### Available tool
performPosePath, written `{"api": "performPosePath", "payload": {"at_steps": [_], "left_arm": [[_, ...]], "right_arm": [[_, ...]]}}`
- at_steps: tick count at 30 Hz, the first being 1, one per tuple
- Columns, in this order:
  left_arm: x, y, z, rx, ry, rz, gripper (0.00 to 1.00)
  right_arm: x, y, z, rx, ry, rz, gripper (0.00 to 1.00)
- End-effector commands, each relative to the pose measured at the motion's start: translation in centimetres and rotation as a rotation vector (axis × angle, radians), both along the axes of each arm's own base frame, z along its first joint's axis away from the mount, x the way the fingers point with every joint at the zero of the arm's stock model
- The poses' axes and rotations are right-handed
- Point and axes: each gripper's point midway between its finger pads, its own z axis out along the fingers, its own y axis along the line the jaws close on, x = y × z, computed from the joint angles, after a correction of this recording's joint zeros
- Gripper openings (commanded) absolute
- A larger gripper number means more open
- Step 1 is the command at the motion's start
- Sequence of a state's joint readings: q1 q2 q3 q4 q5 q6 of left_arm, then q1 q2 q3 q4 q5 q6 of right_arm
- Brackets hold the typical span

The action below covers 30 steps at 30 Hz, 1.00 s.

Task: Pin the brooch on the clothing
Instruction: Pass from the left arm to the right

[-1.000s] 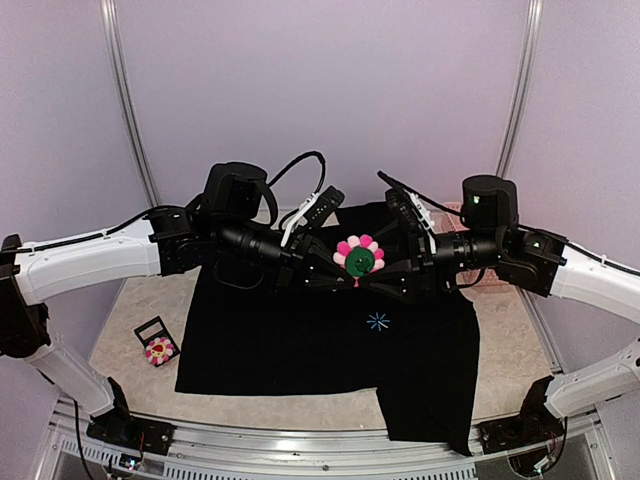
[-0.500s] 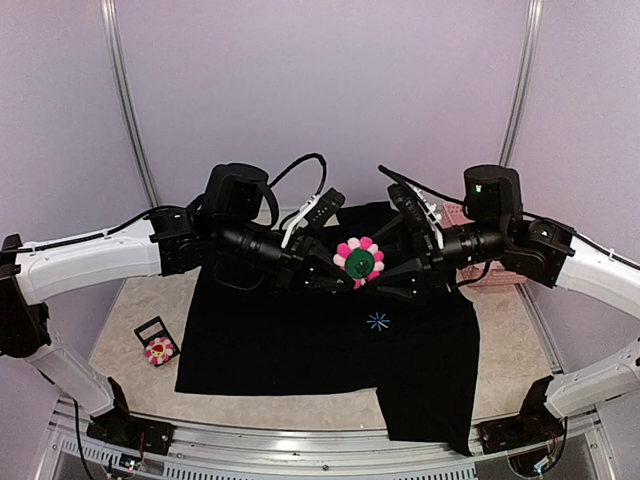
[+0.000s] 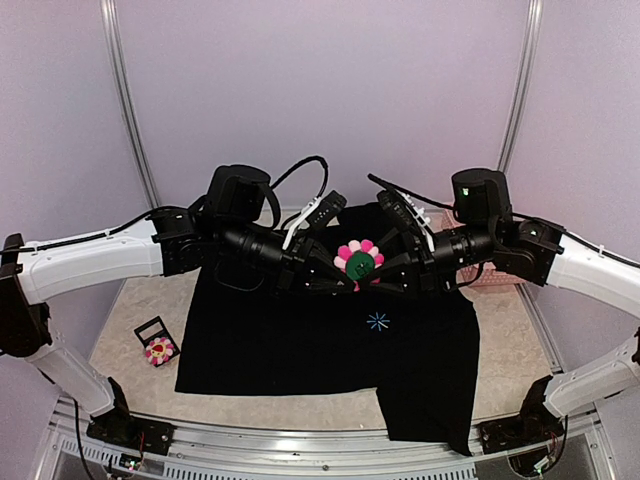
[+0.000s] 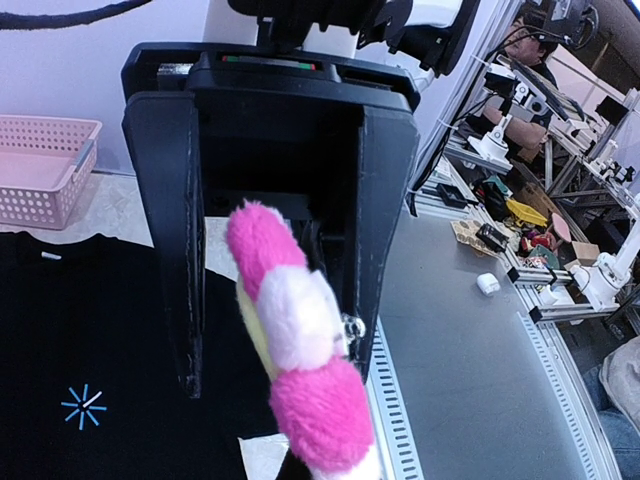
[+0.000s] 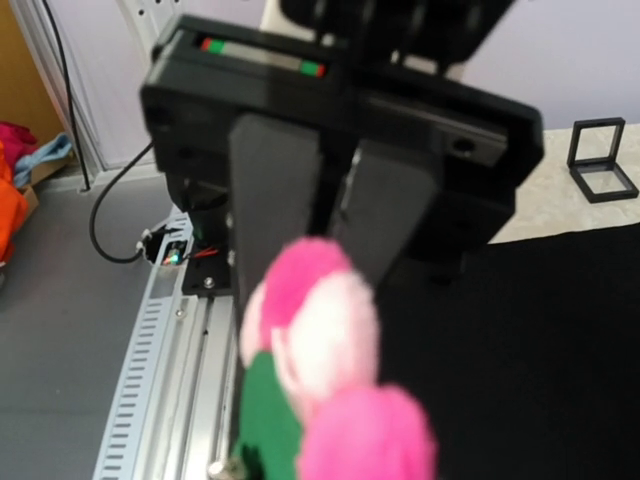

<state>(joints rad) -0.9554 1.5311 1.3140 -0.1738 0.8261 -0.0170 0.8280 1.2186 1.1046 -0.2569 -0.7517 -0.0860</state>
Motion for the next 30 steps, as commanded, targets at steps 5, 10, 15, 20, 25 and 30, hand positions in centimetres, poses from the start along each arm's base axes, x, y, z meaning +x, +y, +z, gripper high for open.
{"api": "performPosePath", "payload": {"at_steps": [5,10,15,20,25,30], "left_arm": [[-0.1,-0.2,0.0,0.005,-0.002,-0.017,0.0],[-0.1,-0.3,0.1,0.005,-0.002,-0.018,0.0],[-0.1,-0.2,0.2,0.003,-0.005,-0.015,0.0],[0.1,-0.1,0.3,-0.004,-0.013,-0.007,0.0],[0.4,-0.1,0.3,-0.005,-0.013,-0.001,0.0],[1.2,-0.1,0.5,-0.014,-0.029,0.038,0.0]], "right_arm": [[1.1,0.4,1.4,0.053,0.012,-0.025,0.39],[1.3,0.7,1.1,0.048,0.036,-0.024,0.37],[1.3,0.8,1.1,0.054,0.036,-0.019,0.34],[1.2,0.9,1.0,0.056,0.06,-0.013,0.29],[1.1,1.0,0.8,0.056,0.086,-0.011,0.26],[1.1,1.0,0.3,0.053,0.109,-0.016,0.22]]}}
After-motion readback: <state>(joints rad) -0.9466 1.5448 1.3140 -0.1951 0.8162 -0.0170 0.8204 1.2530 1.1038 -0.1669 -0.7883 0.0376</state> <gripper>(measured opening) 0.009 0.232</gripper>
